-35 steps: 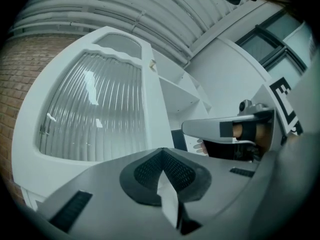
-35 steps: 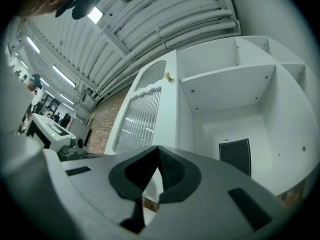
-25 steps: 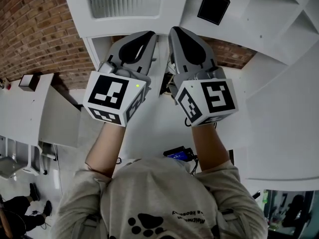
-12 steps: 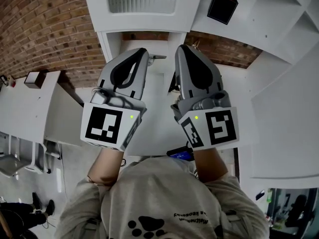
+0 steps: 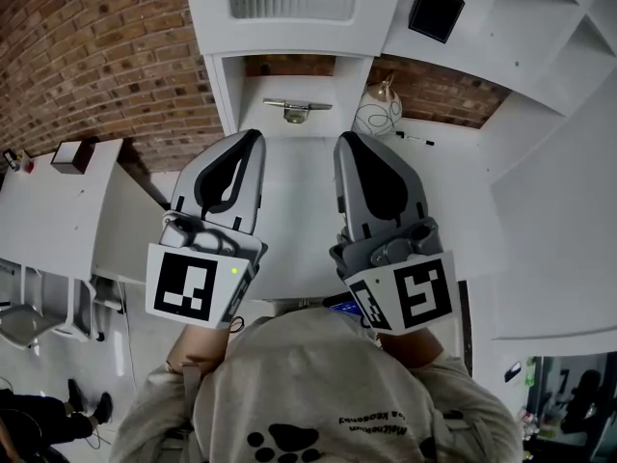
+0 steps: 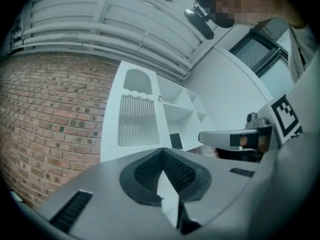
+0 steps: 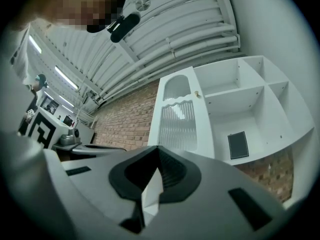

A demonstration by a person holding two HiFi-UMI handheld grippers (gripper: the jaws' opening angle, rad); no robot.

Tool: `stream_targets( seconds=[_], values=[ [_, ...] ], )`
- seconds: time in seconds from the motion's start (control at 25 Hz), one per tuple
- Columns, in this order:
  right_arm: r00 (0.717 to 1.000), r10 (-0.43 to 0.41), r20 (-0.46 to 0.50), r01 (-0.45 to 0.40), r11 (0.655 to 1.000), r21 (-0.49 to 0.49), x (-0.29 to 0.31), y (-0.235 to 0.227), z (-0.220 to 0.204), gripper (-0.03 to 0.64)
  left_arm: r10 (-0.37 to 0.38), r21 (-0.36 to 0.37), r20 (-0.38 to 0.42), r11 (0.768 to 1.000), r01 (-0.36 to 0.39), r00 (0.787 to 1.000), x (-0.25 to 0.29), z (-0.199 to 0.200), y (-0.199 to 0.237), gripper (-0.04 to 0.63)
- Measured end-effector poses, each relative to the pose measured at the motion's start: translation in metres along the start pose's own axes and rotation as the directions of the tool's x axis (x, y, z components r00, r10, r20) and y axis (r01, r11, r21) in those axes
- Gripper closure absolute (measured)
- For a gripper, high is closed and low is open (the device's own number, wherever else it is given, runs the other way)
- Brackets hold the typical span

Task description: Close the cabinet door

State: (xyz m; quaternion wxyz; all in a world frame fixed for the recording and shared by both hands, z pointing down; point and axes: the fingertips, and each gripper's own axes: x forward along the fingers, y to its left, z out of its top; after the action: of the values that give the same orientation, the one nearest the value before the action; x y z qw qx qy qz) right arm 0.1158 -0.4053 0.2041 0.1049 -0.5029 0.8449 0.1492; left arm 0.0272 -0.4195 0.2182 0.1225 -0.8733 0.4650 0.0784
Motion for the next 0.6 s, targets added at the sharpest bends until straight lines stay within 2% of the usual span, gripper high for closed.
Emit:
stream_targets(
  seconds=[0.28, 0.6],
  values=[
    [0.999, -0.015, -0.031, 0.015, 1.000, -0.020, -0.021, 0.014, -0.006, 0.598, 0.008, -0.013, -0.048, 1.000, -0.009, 0.999, -0.028, -0.015, -0.002, 0.588],
    [0.996, 0.005, -0.088, -0.005, 1.000, -0.002, -0.035, 0.028, -0.026, 0.598, -0.045, -0.053, -0.089, 0.998, 0.041, 0.995, -0.042, -0.033, -0.024, 0.589]
  ],
)
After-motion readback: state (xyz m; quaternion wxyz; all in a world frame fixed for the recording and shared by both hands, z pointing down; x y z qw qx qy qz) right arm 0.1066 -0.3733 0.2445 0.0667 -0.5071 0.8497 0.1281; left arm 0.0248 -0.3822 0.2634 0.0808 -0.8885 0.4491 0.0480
